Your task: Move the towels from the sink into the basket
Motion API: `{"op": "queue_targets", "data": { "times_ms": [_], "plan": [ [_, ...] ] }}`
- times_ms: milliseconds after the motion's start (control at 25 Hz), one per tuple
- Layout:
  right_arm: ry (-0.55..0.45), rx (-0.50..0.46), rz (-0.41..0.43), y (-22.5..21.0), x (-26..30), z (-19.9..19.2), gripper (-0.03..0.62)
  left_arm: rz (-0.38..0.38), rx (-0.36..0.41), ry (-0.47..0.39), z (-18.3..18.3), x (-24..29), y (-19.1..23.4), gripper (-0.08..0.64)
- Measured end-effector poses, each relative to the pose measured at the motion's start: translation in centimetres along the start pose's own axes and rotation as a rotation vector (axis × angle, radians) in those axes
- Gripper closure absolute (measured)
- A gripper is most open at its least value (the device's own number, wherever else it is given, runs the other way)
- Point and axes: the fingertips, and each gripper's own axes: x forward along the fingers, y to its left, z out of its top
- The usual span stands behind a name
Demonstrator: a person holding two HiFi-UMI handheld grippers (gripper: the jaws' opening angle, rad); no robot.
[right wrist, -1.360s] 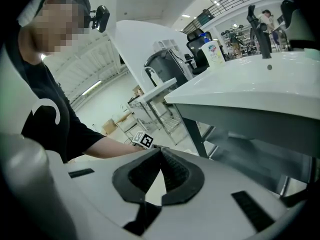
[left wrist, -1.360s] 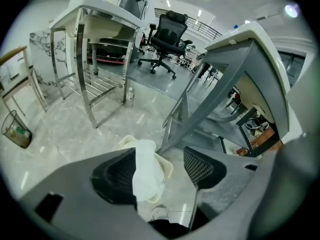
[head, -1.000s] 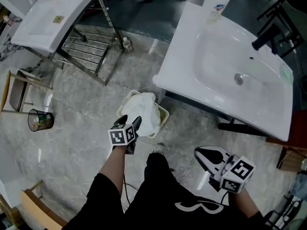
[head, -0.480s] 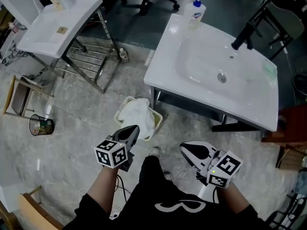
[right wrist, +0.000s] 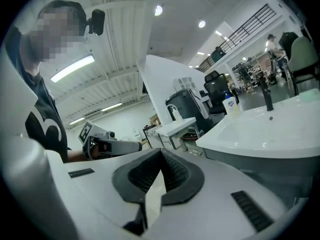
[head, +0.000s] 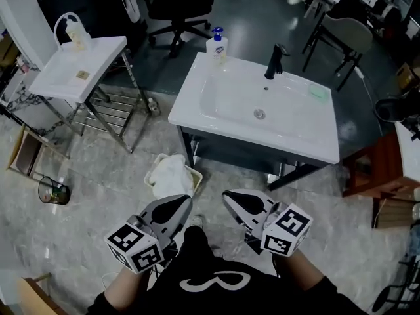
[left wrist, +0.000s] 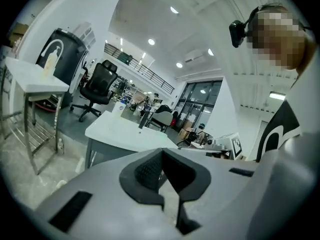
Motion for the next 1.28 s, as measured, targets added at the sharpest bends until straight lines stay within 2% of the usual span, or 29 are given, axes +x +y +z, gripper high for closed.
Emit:
{"op": "queue_targets", "data": {
  "times_ms": [120,240,520,840,1280],
  "plan": [
    [-0.044,-0.033,-0.002,2.4,-3.4,1.4,0.589,-0.011,0.056,-0.041,0.7,-1.1,-4.3,0.555],
    [-0.085,-0.046,-0.024,4.2,-6.5,2.1,0.589,-0.037,0.075,-0.055,0.5,-1.9,-7.6,0.555],
    [-0.151,-0.148,-0.074,7.4,-11.8,3.9,0.589,-0.056,0.135,-0.091,0.9,-2.7,-12.6,0.555],
    [-0.142,-0.171,-0.124,9.2,-14.5,3.5,0.589,-0.092,0.163,-0.096,0.5,-3.8,-15.2,0.555],
    [-0.135,-0.143,-0.158,7.8,-14.8,2.3,0.589,-0.122,0.164,-0.064,-0.9,-1.9,-14.9,0.555]
  ]
}}
